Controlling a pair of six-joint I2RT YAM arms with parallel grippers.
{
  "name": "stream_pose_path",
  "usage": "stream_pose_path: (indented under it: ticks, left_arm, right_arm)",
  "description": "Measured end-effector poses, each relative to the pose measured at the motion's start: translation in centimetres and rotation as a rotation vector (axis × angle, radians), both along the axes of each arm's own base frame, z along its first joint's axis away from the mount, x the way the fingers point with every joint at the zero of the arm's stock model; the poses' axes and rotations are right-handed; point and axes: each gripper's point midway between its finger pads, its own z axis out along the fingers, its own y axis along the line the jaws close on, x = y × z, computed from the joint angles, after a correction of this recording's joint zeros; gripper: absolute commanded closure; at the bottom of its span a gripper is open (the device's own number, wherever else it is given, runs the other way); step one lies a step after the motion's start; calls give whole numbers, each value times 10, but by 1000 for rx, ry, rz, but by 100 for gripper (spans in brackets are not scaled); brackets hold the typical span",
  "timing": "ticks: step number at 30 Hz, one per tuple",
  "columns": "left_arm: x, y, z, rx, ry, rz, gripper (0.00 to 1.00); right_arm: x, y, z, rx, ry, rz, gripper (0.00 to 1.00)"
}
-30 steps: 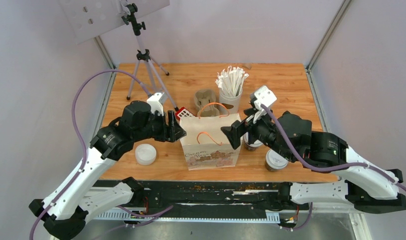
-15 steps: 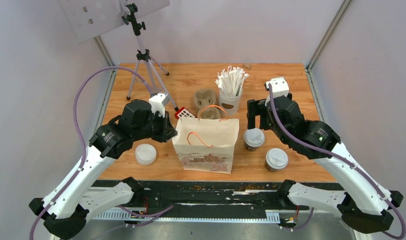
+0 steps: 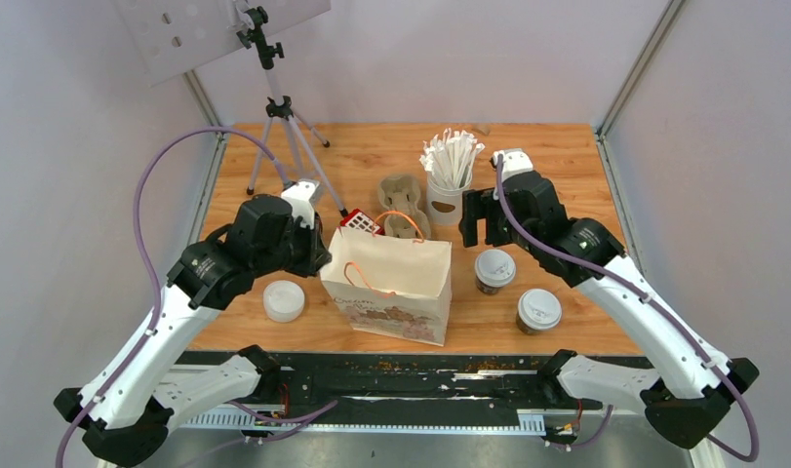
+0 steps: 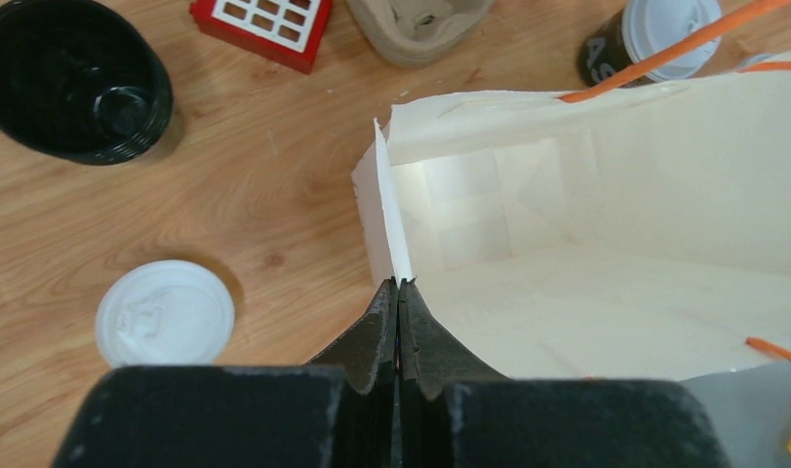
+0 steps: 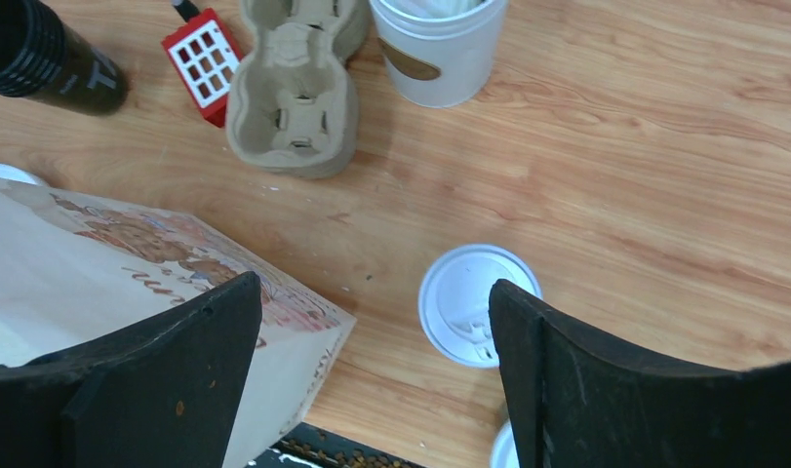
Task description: Pack the takeout coffee
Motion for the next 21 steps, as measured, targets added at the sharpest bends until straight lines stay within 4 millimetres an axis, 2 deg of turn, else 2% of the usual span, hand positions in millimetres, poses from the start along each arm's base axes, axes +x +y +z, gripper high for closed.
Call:
stream_pose_path:
  ticks: [7,8,10,14,17,21]
  left_arm:
    - [0,20,7,60,-17,70,96]
    - [0,22,8,63,-22,76,93]
    - [-1,27,9,68,-30,93,83]
    - [-2,33,14,59,-56,119,76]
    - [-4,36,17,54,-67,127,62]
    - [-4,38,15,55,-63,142,47]
  right_arm:
    - [17,30,-18,60,41,78,22]
    - [20,32,-24,61,51,86,23]
    - [29,34,-34,62,71,90,24]
    - [46,32,-51,52,98,84,28]
    - [55,29,-58,48,110,82,31]
    - [60,30,-57,63,106,100,44]
